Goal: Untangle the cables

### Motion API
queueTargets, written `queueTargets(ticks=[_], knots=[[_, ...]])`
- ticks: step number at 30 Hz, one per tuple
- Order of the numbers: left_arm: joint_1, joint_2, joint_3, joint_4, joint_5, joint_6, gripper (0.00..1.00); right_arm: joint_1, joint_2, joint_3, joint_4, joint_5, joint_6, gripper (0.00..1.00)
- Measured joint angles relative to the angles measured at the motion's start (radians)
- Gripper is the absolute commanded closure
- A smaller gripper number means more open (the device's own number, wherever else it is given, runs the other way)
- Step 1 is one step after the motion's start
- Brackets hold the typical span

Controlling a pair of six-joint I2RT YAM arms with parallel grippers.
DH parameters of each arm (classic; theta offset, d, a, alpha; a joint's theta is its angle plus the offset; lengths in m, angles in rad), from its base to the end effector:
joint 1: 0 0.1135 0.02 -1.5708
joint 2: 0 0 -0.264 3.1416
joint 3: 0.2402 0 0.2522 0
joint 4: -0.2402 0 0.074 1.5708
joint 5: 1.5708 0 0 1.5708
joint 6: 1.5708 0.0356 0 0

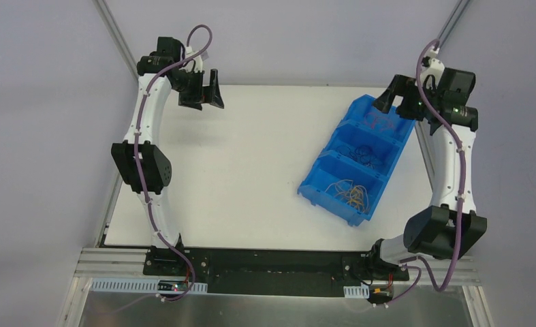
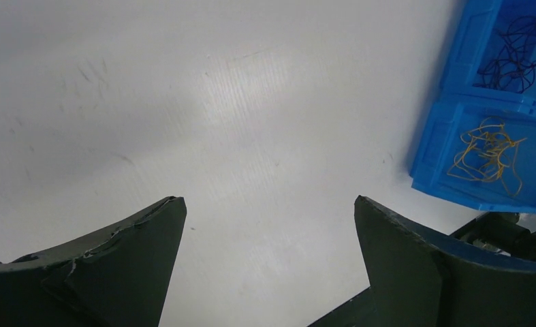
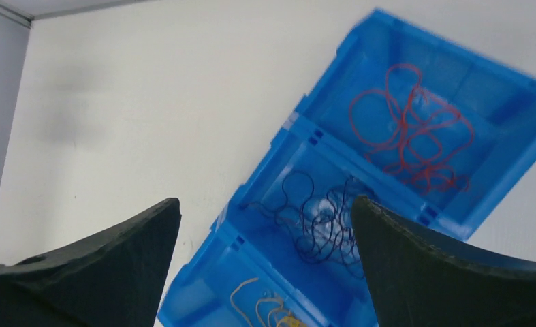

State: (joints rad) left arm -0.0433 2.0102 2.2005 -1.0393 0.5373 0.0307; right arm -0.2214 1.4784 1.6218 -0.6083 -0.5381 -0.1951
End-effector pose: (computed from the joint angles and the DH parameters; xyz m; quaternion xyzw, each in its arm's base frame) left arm 0.4294 -0.0368 0.3792 0.1270 0.8979 -0.2505 0.3389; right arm 0.3191 -0.0531 0.4239 -0.1288 0.8221 0.1166 0.5421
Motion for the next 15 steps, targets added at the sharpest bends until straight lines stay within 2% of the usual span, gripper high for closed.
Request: queueTargets(ticks=[5, 10, 15], knots=[[0.016, 0.011, -0.050, -0.046, -0.024, -0.014, 0.01, -0.021, -0.055, -0.155, -0.111, 0.039, -0.003, 0.01], [0.018, 0.010, -0.198, -0.067, -0.057, -0.018, 0.01, -0.027, -0.064, -0.302, -0.187, 0.069, -0.026, 0.01], [0.018, 0.007, -0.236, -0.086, -0.101, -0.019, 0.01, -0.027, -0.070, -0.306, -0.247, 0.083, -0.040, 0.01]])
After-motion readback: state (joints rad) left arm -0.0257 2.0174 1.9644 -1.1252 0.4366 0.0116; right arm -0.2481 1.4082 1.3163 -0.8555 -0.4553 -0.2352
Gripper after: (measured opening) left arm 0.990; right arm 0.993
